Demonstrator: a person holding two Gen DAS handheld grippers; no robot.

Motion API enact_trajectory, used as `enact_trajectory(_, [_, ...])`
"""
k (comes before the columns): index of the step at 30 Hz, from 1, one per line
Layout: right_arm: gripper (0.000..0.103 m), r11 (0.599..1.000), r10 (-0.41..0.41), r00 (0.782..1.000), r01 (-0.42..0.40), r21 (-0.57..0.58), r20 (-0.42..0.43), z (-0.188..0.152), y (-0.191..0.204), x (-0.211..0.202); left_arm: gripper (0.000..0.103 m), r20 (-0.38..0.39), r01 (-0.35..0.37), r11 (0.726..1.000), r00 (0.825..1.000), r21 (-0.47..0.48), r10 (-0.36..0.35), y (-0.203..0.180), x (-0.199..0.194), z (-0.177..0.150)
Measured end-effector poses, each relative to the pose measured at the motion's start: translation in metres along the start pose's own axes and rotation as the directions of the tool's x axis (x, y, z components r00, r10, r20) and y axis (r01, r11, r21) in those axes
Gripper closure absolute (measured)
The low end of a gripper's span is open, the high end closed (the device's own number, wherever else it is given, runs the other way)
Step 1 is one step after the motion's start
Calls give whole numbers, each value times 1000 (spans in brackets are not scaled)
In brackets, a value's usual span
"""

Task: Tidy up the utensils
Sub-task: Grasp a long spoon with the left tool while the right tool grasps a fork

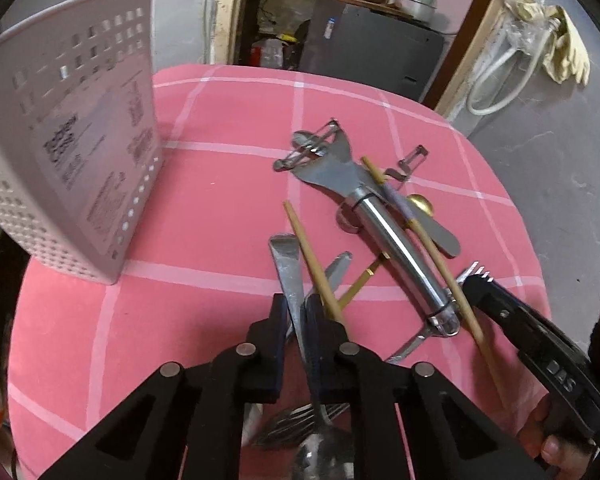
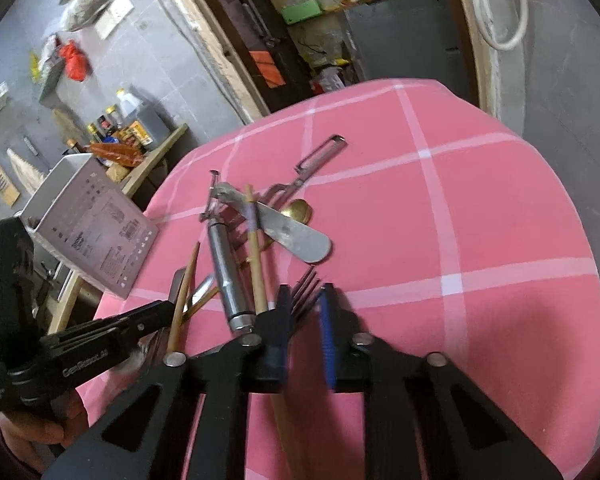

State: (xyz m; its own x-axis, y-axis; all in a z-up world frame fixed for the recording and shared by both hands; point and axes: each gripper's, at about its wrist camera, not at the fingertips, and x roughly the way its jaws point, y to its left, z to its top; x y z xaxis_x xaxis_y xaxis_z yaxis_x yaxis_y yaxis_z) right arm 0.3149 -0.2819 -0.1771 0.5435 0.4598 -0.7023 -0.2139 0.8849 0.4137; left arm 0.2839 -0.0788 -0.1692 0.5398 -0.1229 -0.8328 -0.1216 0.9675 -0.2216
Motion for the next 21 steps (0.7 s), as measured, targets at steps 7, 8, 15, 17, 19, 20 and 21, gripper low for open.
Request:
enact_trajectory(7, [95, 999, 24, 1000, -24, 39, 9, 0, -4, -7, 95, 24, 131, 989, 991, -64, -130, 15, -11, -8])
enact_trajectory(8, [95, 999, 19, 1000, -20, 39, 19, -1, -3, -11, 95, 28, 142, 988, 990, -66, -141, 15, -13, -9])
enact_trajectory(15, [96, 999, -25, 997, 23, 30, 77, -9, -3, -38, 95, 18, 196, 979, 981, -53, -196, 13, -29, -16])
enact_trajectory(17, [96, 999, -31, 996, 29, 24, 89, -10, -3, -46, 95, 11, 211, 976, 978, -44, -211, 11, -32, -19])
enact_trajectory(19, [96, 999, -32, 996, 31, 19, 88, -11, -5, -49, 95, -15, 226, 973, 974, -37, -227, 10, -31, -22])
enact_trajectory(20, [96, 999, -34, 996, 32, 26, 85, -12, -7, -50, 95, -33, 232, 972, 972, -38, -233, 9, -29, -22])
enact_trajectory(21, [96, 999, -33, 996, 31, 30, 82, -13, -9, -49, 95, -57, 236, 971, 970, -37, -238, 7, -25, -21])
